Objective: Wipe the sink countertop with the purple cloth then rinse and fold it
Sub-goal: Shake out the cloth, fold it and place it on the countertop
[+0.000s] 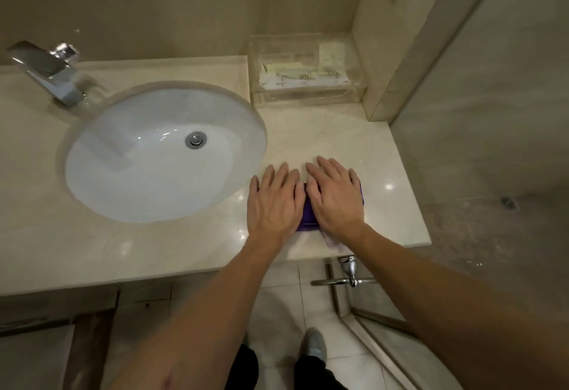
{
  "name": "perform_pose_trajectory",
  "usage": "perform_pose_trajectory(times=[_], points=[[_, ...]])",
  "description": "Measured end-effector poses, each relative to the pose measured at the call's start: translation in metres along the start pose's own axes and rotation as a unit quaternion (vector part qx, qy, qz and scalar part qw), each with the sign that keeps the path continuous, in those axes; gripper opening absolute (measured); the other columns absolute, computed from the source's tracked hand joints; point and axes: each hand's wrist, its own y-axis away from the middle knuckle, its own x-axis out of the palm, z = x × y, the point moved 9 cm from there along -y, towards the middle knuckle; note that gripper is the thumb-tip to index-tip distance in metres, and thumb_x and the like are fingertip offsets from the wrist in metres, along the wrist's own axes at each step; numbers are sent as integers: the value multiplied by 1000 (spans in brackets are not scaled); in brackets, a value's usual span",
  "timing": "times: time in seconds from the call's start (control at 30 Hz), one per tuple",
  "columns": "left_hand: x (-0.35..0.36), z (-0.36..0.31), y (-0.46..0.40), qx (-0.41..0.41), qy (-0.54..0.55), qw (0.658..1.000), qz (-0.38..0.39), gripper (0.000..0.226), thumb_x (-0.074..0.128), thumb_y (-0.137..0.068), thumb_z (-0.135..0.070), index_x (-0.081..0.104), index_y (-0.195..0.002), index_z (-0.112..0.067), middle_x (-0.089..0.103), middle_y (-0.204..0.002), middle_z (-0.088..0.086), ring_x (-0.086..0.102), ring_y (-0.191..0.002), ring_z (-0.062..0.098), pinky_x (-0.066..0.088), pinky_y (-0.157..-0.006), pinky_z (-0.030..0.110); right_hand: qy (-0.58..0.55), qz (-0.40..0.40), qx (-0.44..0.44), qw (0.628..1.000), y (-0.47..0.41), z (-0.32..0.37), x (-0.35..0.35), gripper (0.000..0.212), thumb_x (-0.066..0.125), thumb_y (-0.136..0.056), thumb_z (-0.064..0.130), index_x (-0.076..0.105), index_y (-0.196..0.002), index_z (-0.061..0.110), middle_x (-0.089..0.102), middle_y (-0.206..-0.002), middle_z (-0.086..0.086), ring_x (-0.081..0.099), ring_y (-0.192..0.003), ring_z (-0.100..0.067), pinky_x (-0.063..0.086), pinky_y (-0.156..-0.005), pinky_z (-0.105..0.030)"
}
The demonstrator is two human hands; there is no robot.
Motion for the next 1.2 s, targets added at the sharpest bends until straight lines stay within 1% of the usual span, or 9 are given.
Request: perform_pose_trajectory(times=[0.13,0.3,0.5,0.57,0.63,0.73,0.83,1.0,1.2], points=[[2,-2,-4,-3,-5,1000,19,59,9,-103,-43,48,-144,-26,40,-156,-2,32,-146,23,30,-115,47,18,12,7,1000,-1,1,-1,67,8,-100,48,47,-151,27,37,-163,2,26,-152,-17,17,-124,-49],[-1,-2,-8,33,22,995,86,50,16,-107,-43,37,-151,-31,29,-160,-4,21,-149,21,22,-117,43,22,74,4,997,-5,3,-1,52,21,-109,42,38,-155,28,26,-168,0,19,-155,-19,11,-125,-49],[2,2,-3,26,10,999,22,50,19,-107,-44,43,-147,-30,34,-159,-4,26,-147,21,24,-116,43,-15,-18,10,1000,0,-5,0,58,21,-103,47,53,-146,26,41,-160,1,31,-149,-16,18,-124,-47],[-1,1,-4,29,31,998,41,49,20,-107,-46,44,-148,-30,32,-160,-3,24,-148,22,21,-118,43,-27,-19,2,999,-1,-2,-2,56,23,-103,48,56,-142,25,44,-158,1,34,-147,-17,21,-123,-47],[-2,3,-6,38,73,993,88,48,26,-107,-48,45,-147,-30,29,-162,-1,21,-150,22,18,-119,44,-52,23,-9,998,-4,-3,-4,53,28,-104,50,59,-139,24,45,-156,0,34,-146,-18,22,-121,-46],[-8,11,-6,65,91,978,174,49,39,-102,-54,48,-144,-29,33,-159,1,28,-146,23,28,-116,47,-36,135,-74,987,-3,-5,-9,72,22,-93,69,59,-137,26,48,-152,0,39,-142,-20,30,-117,-46],[-13,14,-5,50,70,965,249,50,53,-96,-56,50,-138,-29,41,-146,1,37,-134,25,39,-106,48,-20,205,-106,973,-2,-8,-14,60,44,-94,68,60,-131,24,56,-135,-2,50,-125,-22,43,-105,-43],[-4,6,-2,-3,109,941,322,44,63,-95,-46,49,-125,-17,63,-120,6,60,-106,25,51,-94,43,-3,239,-117,964,-3,6,-18,41,57,-98,53,58,-119,18,64,-115,-4,57,-104,-24,49,-89,-43],[-6,9,-4,-49,160,908,385,43,66,-92,-49,63,-118,-14,69,-112,7,66,-100,25,54,-94,42,-1,282,-128,951,-5,8,-23,38,53,-100,52,51,-120,19,67,-113,-4,61,-99,-25,51,-85,-42]])
